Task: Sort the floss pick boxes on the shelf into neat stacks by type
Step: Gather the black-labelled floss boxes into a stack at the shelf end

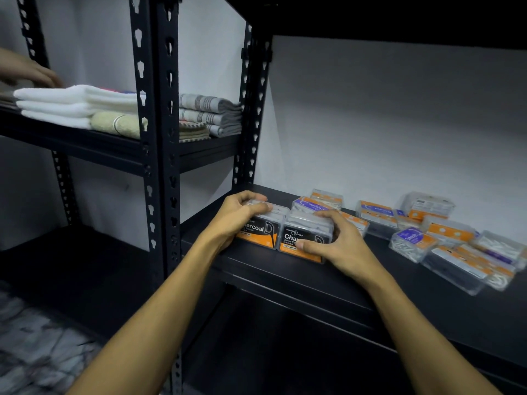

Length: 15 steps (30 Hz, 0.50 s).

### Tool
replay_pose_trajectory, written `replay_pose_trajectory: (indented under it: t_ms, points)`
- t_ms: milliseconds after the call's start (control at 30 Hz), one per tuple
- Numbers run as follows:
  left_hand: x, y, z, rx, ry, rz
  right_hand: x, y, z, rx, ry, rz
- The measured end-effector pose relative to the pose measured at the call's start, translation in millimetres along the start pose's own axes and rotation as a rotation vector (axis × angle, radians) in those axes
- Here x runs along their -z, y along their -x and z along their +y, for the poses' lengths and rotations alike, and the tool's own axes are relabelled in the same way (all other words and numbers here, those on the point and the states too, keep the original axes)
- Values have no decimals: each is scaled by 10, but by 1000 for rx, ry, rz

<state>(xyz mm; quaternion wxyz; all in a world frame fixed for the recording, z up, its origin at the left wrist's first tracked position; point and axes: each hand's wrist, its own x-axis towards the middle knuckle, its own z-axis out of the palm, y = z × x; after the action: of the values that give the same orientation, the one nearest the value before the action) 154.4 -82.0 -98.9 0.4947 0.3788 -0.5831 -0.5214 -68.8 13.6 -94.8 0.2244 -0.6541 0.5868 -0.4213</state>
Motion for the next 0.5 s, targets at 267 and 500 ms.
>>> replay_pose_trajectory:
  t_ms: [267,500]
  points:
    - [38,151,38,-101,81,139,146,254,-62,-25,-138,79]
    - [-37,386,49,-349,-279,369,543,589,219,-45,227,126]
